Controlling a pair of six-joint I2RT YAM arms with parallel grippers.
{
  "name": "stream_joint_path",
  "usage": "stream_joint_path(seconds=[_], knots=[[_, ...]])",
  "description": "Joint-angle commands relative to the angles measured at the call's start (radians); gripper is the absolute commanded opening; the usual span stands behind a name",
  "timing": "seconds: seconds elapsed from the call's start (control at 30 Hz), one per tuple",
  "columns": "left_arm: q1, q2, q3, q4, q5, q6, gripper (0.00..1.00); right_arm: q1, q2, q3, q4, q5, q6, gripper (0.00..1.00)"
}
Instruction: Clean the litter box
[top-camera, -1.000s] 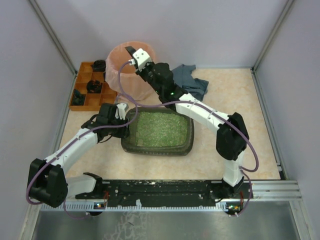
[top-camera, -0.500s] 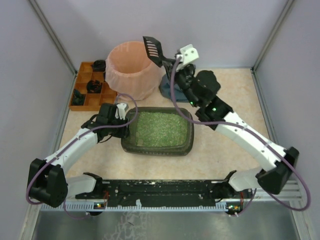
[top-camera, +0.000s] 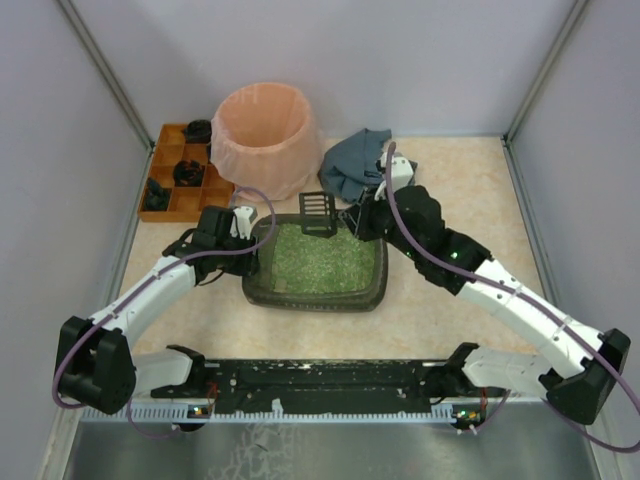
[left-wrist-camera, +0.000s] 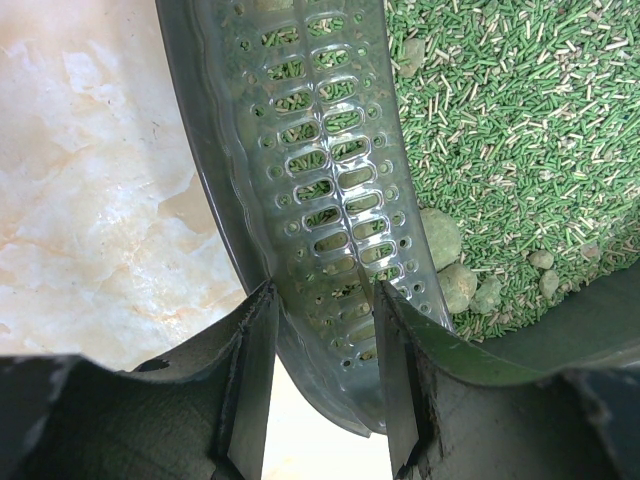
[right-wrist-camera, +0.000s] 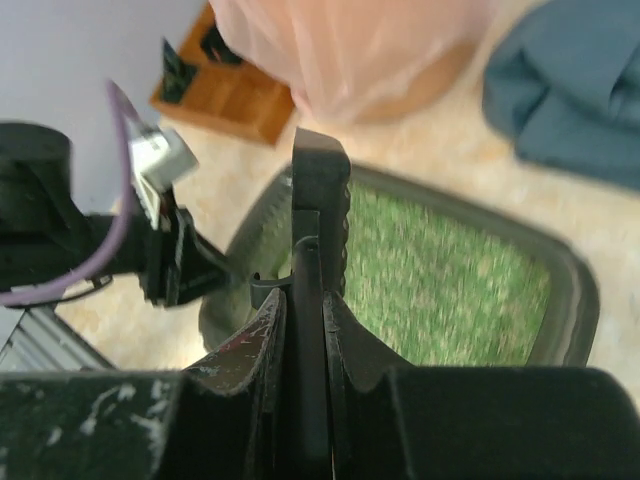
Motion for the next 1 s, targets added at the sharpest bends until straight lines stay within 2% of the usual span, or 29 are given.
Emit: stream_joint_path(seconds=[0.0, 0.3, 0.57, 0.97], knots=[[-0.014, 0.015, 0.019, 0.015, 0.083, -0.001, 0.48, 0.009, 0.028, -0.018, -0.102, -0.034, 0.207, 0.0], [-0.013, 0.015, 0.018, 0.015, 0.09, -0.003, 0.47, 0.009, 0.349, 0.228, -0.363, -0.021, 0.232, 0.0], [-0.014, 0.013, 0.018, 0.015, 0.091, -0.003, 0.47, 0.01, 0.555, 0.366, -0.439, -0.076, 0.215, 0.0], [-0.014, 0.015, 0.02, 0.015, 0.089, -0.001, 0.47, 0.008, 0.707, 0.331, -0.415, -0.235, 0.224, 0.0]])
